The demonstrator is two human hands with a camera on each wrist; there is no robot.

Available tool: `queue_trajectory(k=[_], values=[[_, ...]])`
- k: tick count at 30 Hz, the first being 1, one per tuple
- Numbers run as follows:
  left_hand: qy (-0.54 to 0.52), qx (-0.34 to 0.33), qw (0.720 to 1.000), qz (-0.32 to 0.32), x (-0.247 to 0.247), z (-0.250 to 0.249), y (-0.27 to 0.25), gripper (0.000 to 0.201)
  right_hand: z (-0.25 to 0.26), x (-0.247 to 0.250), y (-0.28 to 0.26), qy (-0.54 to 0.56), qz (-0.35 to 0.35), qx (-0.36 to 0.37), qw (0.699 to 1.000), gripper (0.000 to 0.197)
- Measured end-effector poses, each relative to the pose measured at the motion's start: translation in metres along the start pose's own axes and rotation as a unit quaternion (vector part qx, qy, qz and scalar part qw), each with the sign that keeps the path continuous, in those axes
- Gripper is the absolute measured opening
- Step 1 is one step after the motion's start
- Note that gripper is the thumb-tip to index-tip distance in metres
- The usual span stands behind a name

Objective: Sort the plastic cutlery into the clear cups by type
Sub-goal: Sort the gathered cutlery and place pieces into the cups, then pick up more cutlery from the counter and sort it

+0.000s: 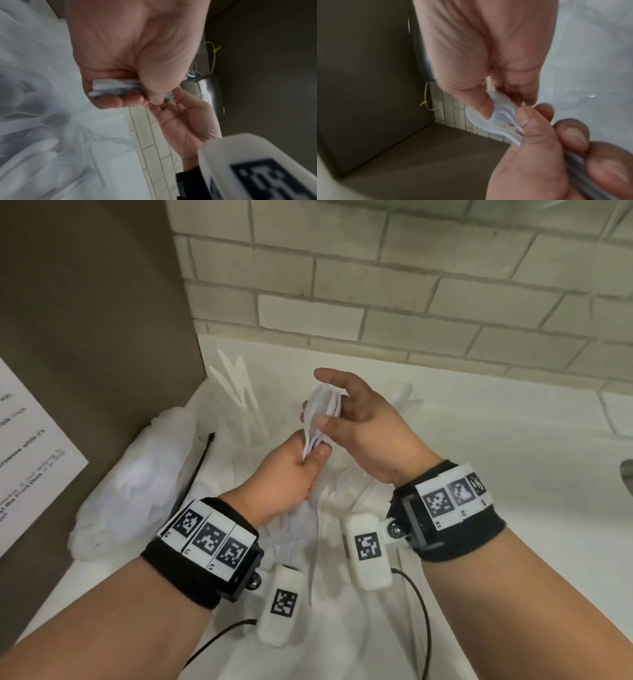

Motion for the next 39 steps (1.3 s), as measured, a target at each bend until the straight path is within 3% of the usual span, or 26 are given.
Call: queue_trajectory(k=[3,6,10,15,17,19,22,24,26,29,32,35,39], values=[[0.098,-0.003,0.995,-0.007,-0.005,-0.005,0.002,0.03,-0.002,0.0,-0.009,0.109,0.044,-0.003,0.993,0.071],[0.172,-0.012,0.985,0.01,-0.011,-0.007,0.005,0.039,-0.008,0.004,-0.013,0.065,0.014,0.003,0.998,0.064],[0.133,0.031,0.989,0.064,-0.02,0.001,0.002,0.031,-0.012,0.007,-0.014,0.052,-0.016,-0.007,0.999,0.033],[0.106,0.04,0.988,0.101,-0.025,0.004,-0.003,0.023,-0.014,0.012,-0.015,0.08,-0.011,-0.013,0.997,0.033],[0.121,0.021,0.988,0.09,-0.02,0.001,-0.003,0.023,-0.001,0.027,-0.008,0.084,-0.052,0.018,0.995,0.034],[0.132,0.026,0.989,0.063,-0.011,0.003,-0.001,0.043,0.022,0.053,0.002,0.062,-0.11,0.091,0.988,0.036],[0.208,0.014,0.978,0.014,0.007,0.005,0.0,0.046,0.058,0.092,0.016,-0.056,-0.214,0.212,0.952,0.039],[0.277,0.006,0.96,0.046,0.009,0.01,-0.003,0.048,0.063,0.104,0.027,-0.142,-0.262,0.239,0.924,0.04],[0.349,-0.001,0.93,0.118,0.001,0.015,-0.008,0.065,0.051,0.109,0.042,-0.211,-0.285,0.21,0.911,0.041],[0.482,-0.026,0.846,0.228,-0.023,0.024,-0.017,0.09,0.016,0.116,0.063,-0.294,-0.275,0.069,0.913,0.036],[0.542,-0.031,0.79,0.283,-0.043,0.037,-0.02,0.093,-0.002,0.12,0.072,-0.387,-0.252,-0.036,0.886,0.038],[0.537,-0.047,0.786,0.303,-0.06,0.039,-0.021,0.084,-0.005,0.119,0.075,-0.433,-0.233,-0.078,0.867,0.044],[0.548,-0.048,0.777,0.305,-0.078,0.036,-0.015,0.067,0.002,0.121,0.074,-0.455,-0.22,-0.069,0.86,0.049]])
Point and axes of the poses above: each hand's wrist, its own y-axis towards the middle knuckle, its own x-axis out of the back of the hand, z = x × y, the point moved 6 cm from there along y, towards the middle knuckle, and after that the axes turned 3 degrees about -z, right-handed, at the moved point
